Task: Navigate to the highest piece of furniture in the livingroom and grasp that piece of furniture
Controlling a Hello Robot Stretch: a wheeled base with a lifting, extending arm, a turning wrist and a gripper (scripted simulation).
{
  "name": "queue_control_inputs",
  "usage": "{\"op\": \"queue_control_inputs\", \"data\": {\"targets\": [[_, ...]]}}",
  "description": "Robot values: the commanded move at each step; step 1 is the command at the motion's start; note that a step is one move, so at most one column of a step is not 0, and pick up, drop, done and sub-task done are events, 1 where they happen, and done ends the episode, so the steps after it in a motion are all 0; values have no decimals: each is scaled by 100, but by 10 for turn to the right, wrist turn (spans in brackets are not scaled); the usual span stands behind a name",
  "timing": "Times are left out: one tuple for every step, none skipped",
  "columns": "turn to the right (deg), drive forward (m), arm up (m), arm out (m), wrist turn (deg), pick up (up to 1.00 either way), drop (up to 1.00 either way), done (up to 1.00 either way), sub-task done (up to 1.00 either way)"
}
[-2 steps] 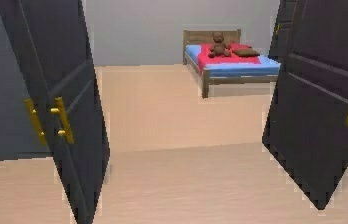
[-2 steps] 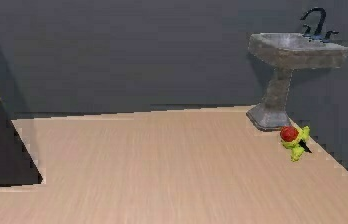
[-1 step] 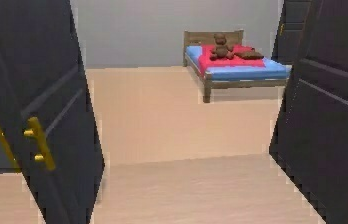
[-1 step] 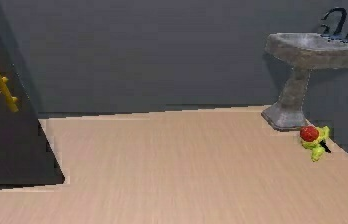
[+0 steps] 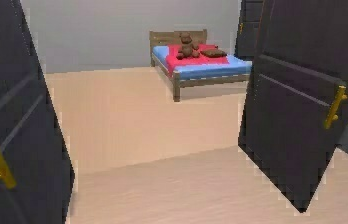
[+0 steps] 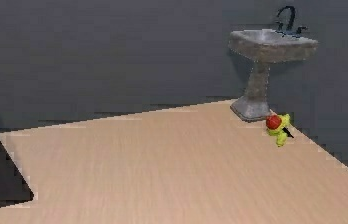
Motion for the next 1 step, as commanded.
{"op": "queue_control_inputs", "data": {"targets": [[0, 100, 0, 0, 0, 0, 0, 0, 0]]}}
